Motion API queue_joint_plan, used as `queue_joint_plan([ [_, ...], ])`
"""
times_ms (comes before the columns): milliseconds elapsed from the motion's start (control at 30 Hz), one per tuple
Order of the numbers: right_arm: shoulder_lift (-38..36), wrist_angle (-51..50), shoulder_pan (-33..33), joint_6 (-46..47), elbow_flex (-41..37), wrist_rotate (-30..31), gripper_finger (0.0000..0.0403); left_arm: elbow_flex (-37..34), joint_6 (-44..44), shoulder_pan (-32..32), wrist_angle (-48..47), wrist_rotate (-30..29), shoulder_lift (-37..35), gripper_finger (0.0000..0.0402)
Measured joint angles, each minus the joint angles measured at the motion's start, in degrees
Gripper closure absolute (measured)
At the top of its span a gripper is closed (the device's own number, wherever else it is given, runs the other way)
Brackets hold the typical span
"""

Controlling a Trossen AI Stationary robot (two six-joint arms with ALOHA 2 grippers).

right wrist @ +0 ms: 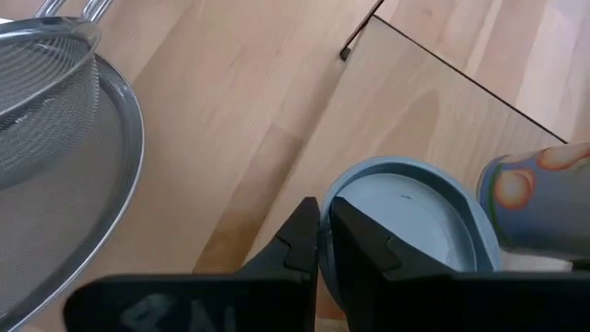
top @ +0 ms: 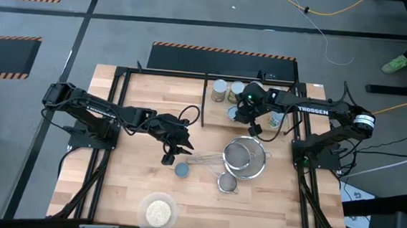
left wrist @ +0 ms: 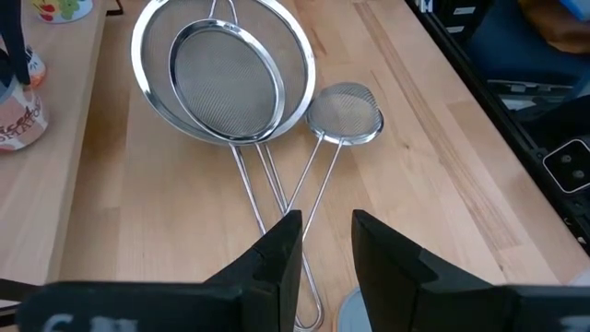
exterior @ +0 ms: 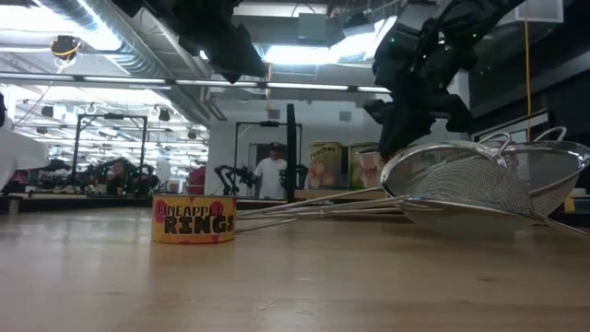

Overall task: Pick and place cans onto a shelf
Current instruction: Put the canned diced tomatoes on the shelf

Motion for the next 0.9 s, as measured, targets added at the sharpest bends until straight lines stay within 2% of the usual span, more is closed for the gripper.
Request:
queue_joint_plan([
  [900,0.6,-1.3,0.0,0.0,0.0,0.4,0.0373,0.0,0.0,0.0,0.0,0.0,0.0,0.0312],
])
